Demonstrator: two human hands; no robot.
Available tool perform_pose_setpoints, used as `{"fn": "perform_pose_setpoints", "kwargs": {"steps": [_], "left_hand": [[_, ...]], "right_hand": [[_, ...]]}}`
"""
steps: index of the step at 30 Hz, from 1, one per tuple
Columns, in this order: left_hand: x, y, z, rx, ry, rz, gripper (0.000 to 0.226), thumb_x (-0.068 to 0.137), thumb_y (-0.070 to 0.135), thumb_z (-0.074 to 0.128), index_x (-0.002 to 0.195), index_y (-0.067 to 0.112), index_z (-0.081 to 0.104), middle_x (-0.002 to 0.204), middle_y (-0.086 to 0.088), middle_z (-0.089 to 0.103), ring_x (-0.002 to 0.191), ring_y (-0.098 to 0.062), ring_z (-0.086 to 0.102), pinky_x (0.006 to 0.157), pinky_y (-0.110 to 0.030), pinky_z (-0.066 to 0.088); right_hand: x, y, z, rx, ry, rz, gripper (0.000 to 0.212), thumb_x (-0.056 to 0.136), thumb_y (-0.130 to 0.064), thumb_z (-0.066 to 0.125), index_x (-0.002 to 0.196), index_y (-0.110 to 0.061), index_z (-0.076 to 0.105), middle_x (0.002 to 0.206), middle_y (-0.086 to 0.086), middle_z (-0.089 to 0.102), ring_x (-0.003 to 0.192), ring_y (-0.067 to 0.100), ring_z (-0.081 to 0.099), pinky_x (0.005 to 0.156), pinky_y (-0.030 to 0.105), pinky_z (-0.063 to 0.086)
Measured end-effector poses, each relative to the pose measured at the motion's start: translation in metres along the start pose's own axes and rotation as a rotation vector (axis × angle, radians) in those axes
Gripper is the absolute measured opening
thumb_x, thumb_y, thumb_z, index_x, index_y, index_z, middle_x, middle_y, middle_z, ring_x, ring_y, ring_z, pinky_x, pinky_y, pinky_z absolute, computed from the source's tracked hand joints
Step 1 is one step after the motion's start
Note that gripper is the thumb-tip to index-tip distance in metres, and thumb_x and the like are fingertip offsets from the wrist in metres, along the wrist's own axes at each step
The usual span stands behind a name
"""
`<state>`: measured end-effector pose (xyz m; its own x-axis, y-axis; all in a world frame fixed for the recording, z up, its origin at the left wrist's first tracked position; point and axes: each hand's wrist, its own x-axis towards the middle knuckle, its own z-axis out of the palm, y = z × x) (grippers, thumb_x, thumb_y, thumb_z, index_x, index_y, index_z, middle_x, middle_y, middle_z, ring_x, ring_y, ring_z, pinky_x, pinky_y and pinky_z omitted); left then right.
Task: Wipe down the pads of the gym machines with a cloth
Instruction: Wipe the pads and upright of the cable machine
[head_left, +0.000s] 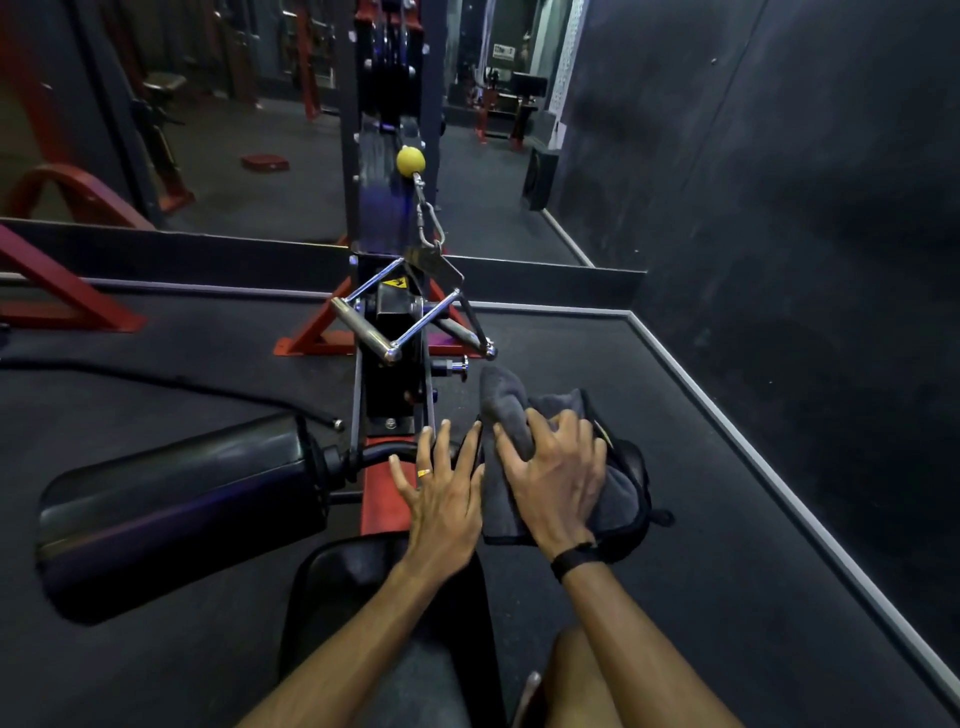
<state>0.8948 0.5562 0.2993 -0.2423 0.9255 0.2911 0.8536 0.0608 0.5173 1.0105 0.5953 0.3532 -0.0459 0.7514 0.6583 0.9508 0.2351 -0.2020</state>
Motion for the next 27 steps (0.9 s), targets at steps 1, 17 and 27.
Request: {"fn": "perform_pose_setpoints", "kwargs": {"steps": [1,17,27], "left_hand": [[0.001,-0.003,-0.002,0.004,0.006,0.01,0.068,0.095,0.054,0.003,0.157,0.037,0.025,0.167,-0.003,0.017,0.155,-0.022,0.004,0.112,-0.05,-0.024],[0.053,0.02,-0.006,-0.059,-0.086,-0.072,0.069,0.097,0.057,0.012,0.151,0.025,0.039,0.164,0.001,0.025,0.155,-0.018,0.0,0.116,-0.054,-0.019],[0.01,0.005,-0.004,0.154,0.029,0.049,0.06,0.1,0.047,0.022,0.145,0.021,0.053,0.153,-0.012,0.046,0.145,-0.031,0.038,0.114,-0.061,-0.005]], "right_hand": [[0.0,0.005,0.0,0.008,-0.004,-0.024,0.035,0.088,-0.057,0.058,0.092,-0.023,0.068,0.084,0.004,0.057,0.082,0.027,0.053,0.074,0.04,0.04],[-0.003,0.079,-0.022,0.012,0.008,0.206,0.041,0.087,-0.06,0.051,0.092,-0.024,0.07,0.085,0.002,0.053,0.083,0.023,0.049,0.073,0.037,0.037],[0.0,0.009,-0.003,-0.015,-0.021,0.067,0.03,0.084,-0.051,0.07,0.087,-0.02,0.07,0.083,0.006,0.057,0.083,0.029,0.054,0.076,0.042,0.041]]}}
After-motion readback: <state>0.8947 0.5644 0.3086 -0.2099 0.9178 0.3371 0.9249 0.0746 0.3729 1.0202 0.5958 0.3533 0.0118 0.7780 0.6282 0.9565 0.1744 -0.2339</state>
